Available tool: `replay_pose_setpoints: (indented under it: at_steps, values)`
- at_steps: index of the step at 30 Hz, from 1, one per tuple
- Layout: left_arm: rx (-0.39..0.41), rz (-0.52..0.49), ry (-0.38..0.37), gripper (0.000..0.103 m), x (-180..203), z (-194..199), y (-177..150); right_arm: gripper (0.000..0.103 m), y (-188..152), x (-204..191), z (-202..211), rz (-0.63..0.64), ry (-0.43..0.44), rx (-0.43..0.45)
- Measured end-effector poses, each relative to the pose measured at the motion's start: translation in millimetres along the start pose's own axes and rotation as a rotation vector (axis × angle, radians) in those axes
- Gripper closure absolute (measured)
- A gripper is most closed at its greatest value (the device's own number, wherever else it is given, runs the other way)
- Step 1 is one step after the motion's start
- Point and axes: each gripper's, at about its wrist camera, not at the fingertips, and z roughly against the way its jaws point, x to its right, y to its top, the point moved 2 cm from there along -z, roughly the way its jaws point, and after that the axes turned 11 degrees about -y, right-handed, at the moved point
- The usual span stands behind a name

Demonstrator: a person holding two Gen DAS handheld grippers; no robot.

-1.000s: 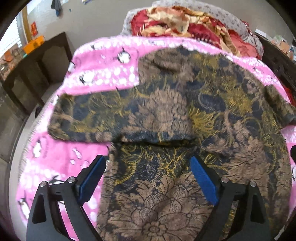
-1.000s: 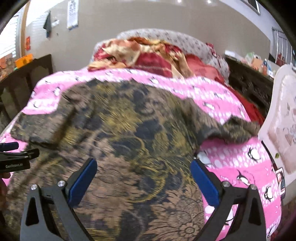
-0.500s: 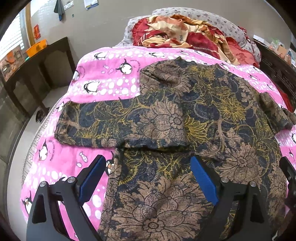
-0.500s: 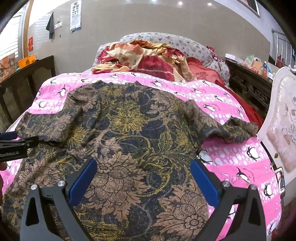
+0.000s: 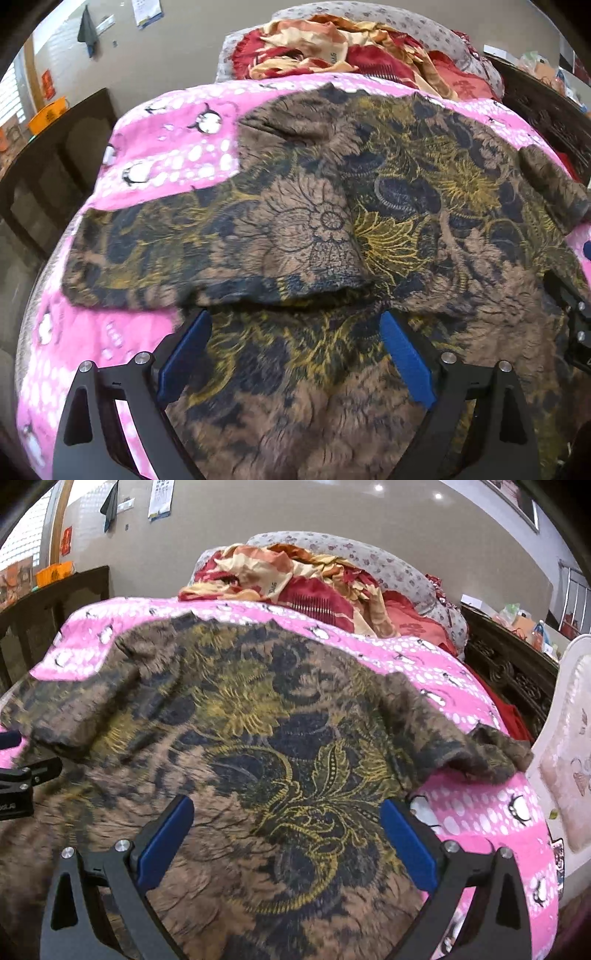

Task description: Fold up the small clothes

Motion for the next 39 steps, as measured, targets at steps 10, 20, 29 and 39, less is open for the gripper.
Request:
replay_pose_setpoints:
  at_steps: [10,20,29,39]
  values:
    - [0.011,0.092,-0.073,0.017,-18,-22,-7,0.000,-24,3,-45,-0.061,0.074,-0.138]
    - [0.016,0.085,-0.048,0.016,-12,-21,-11,0.000,-25,6,-47,-0.080,0.099,-0.149]
    - [0.016,0.094,-0.062,0.016,-15,-20,-12,0.000,-25,5,-47,-0.078,0.098,-0.149]
    - [0.014,0.088,-0.052,0.016,-16,-20,-11,0.000,-25,5,-47,-0.077,0.096,-0.149]
